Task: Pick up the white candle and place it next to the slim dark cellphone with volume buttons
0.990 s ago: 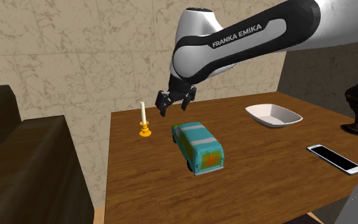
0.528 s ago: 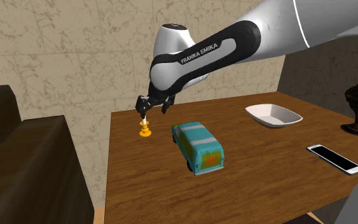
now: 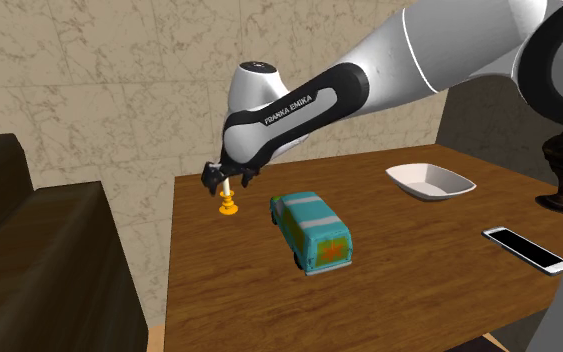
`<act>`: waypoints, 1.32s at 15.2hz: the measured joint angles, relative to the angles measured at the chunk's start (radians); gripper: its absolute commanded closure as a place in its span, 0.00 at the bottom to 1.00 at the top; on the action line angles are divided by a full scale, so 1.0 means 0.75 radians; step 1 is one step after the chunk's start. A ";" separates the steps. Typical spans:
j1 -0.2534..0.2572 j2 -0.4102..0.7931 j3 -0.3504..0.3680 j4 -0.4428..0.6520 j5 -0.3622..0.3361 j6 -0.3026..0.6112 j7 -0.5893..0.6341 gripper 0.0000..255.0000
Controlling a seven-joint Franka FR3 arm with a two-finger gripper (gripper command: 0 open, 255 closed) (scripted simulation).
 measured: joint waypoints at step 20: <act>0.001 0.033 -0.003 0.012 -0.011 0.021 0.005 1.00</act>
